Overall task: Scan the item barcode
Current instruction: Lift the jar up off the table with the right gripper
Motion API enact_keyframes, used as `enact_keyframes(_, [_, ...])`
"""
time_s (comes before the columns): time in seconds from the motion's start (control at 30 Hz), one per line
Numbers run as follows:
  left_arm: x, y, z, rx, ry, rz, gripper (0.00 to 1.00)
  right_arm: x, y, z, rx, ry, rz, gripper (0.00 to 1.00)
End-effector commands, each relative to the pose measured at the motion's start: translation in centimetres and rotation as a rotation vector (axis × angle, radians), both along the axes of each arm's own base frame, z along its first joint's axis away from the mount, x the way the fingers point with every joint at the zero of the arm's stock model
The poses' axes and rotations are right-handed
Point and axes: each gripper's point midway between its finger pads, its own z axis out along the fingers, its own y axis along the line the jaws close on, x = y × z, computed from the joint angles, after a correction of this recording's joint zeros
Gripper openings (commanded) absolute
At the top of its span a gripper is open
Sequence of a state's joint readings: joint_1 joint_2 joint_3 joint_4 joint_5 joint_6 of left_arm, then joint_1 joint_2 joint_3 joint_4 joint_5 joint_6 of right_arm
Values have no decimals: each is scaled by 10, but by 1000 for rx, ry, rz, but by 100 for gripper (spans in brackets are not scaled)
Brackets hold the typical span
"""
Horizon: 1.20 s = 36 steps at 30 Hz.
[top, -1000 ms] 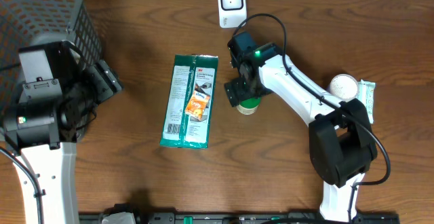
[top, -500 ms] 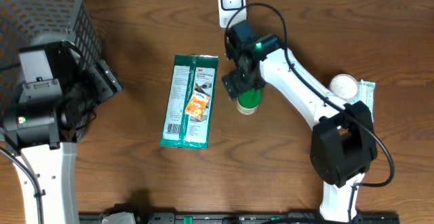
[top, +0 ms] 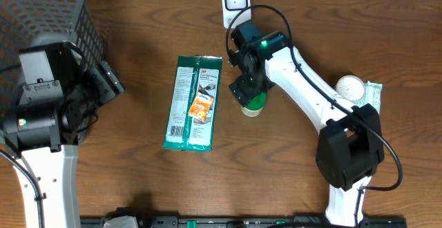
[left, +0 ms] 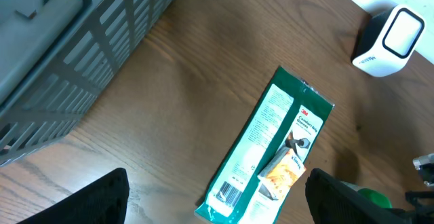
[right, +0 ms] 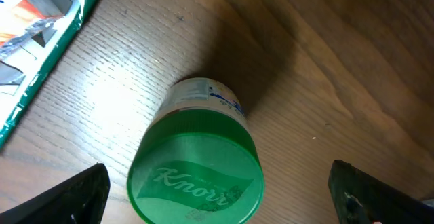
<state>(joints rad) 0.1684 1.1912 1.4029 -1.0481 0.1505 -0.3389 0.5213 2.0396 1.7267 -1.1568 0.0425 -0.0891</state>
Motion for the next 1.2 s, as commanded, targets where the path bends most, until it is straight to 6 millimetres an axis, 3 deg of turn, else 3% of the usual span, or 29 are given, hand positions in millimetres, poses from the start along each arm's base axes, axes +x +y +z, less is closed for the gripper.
enact_keyframes(0.0, [0,3,-1,12,7,-2,81,1,-3,1,-19,-12,24,99])
enact_keyframes(0.23, [0,3,-1,12,7,-2,81,-9,1,-20,10,21,31,98])
enact_keyframes(0.8, [0,3,-1,12,7,-2,81,-24,1,-48,35,71,19,81])
enact_keyframes(1.17, [0,3,-1,12,7,-2,81,-17,3,-47,41,42,21,77])
